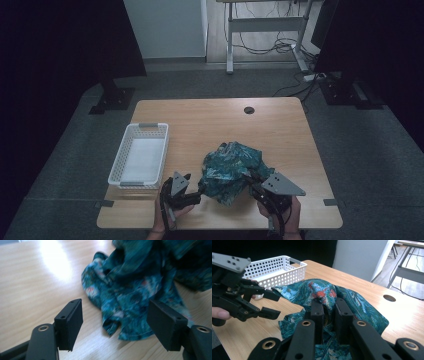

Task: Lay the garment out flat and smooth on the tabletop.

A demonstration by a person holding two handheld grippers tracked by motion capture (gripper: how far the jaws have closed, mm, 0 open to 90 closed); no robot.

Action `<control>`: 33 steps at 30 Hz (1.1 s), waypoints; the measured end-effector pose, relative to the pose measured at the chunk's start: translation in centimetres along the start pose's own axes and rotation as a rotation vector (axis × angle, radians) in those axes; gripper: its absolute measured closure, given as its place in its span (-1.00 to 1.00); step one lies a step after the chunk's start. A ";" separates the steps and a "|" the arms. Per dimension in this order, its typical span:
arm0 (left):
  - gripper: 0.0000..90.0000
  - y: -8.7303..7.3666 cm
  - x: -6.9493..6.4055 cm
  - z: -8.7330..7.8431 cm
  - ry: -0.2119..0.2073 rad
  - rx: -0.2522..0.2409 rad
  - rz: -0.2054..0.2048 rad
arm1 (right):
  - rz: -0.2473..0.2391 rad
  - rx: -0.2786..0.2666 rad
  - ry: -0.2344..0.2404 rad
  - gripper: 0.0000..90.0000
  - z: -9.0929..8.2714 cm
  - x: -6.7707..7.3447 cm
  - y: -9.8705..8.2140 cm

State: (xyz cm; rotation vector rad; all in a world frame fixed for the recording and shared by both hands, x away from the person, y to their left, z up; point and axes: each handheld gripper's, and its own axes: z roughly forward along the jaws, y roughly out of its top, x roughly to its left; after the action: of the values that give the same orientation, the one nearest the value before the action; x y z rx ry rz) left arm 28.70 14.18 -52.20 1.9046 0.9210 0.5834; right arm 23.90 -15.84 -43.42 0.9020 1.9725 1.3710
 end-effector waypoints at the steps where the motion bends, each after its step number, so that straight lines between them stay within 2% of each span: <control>1: -0.35 0.2 -0.2 -0.1 -0.008 -0.009 0.005 | -0.001 0.001 0.000 0.75 0.0 0.0 0.0; 5: -0.34 0.8 -0.7 -0.8 -0.044 -0.043 0.014 | 0.000 0.006 -0.001 0.75 0.0 -0.1 0.0; 9: -0.33 1.5 -1.5 -1.2 -0.052 -0.062 0.031 | 0.006 0.010 -0.001 0.75 0.1 -0.3 0.1; 15: -0.33 3.1 -2.3 -0.9 -0.047 -0.054 0.093 | 0.011 0.014 0.001 0.75 0.1 -0.4 0.1; 19: -0.30 4.1 -2.7 -0.6 -0.030 -0.069 0.124 | 0.014 0.017 0.003 0.75 0.2 -0.4 0.1; 23: -0.11 5.0 -3.1 0.0 -0.004 -0.095 0.146 | 0.018 0.020 0.002 0.75 0.3 -0.4 0.1; 27: 0.19 5.5 -3.2 0.6 0.006 -0.102 0.147 | 0.023 0.024 0.001 0.75 0.4 -0.4 -0.1; 29: 0.38 5.6 -3.2 0.8 0.000 -0.090 0.148 | 0.025 0.023 0.001 0.75 0.3 -0.4 -0.1; 33: 0.59 5.5 -2.8 0.9 -0.025 -0.088 0.124 | 0.032 0.022 0.006 0.75 0.3 -0.5 -0.4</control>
State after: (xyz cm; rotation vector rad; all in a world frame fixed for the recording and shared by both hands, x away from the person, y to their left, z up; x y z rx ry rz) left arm 29.59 9.77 -47.84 1.8942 0.7532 0.6612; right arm 24.34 -16.17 -43.84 0.9448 1.9897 1.3741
